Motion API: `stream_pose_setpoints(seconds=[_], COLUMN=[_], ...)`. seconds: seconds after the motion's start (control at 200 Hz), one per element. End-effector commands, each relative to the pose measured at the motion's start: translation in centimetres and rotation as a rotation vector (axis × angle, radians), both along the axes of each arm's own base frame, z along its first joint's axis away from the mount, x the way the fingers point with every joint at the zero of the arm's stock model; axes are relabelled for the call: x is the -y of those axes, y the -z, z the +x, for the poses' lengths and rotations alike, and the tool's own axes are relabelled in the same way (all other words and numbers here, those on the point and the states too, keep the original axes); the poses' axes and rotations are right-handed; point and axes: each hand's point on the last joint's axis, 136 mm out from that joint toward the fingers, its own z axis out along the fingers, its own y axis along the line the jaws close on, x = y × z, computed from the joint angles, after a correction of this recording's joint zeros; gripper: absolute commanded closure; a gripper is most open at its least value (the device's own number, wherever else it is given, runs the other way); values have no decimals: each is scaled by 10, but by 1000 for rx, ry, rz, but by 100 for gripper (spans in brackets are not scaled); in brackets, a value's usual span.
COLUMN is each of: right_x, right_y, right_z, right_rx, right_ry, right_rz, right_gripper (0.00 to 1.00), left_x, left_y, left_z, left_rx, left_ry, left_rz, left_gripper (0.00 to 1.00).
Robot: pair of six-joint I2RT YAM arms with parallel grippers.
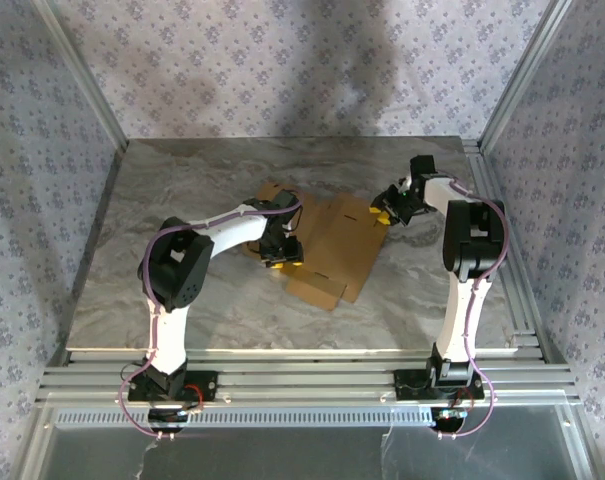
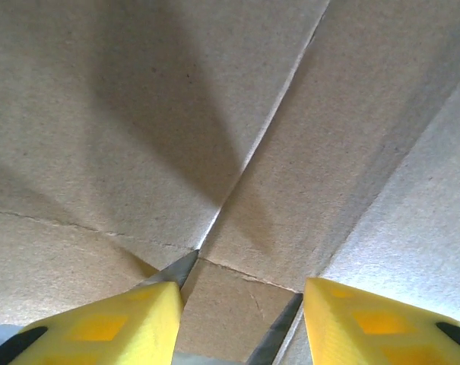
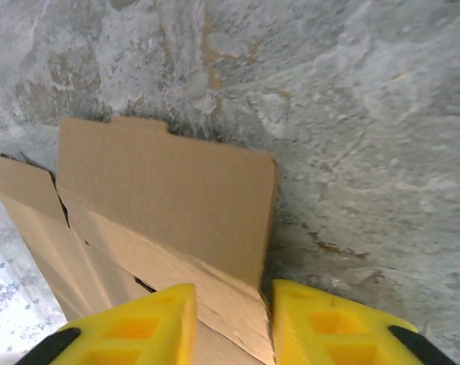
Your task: Fold the paper box
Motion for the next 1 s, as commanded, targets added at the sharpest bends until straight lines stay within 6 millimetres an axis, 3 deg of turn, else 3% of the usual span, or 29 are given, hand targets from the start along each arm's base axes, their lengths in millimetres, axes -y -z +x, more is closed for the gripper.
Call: stream_pose_setpoints(seconds=[0.0,0.06,0.135,0.225,0.335,0.425,0.495,0.565,0.715,0.835,0.924,0.994], right_x=[1,8,13,20,30,29,24,21,17,5,-3,-15], right_y=[-21,-32,-52,-89,-147,-188,-208,-208,-158,-122,-112,-103], right_z=[-1,2,8,15,18,14,10,9,-1,-20,-41,-63], right_rx=[45,74,124,197,265,281,283,276,198,98,56,24], right_ry=[10,34,71,133,256,344,364,354,271,149,122,115], right_rz=[-22,-62,-83,-111,-145,-161,-211,-239,-234,-219,-193,-153], right_gripper=[85,99,100,100,100,100,100,100,100,78,60,52], left_x=[-23,-22,-24,-28,-30,-5,16,23,19,11,-6,-16], left_y=[16,6,-21,-72,-139,-189,-210,-207,-163,-140,-121,-110], left_z=[-21,-15,-5,12,25,19,6,-1,-6,-8,-8,-12], left_rx=[-87,-56,18,160,345,522,632,635,462,366,247,172], left_ry=[19,17,10,-9,-2,160,311,359,299,206,71,-10], left_rz=[124,121,126,120,72,7,30,75,113,110,13,-72], left_gripper=[54,54,45,34,28,25,23,23,30,37,39,40])
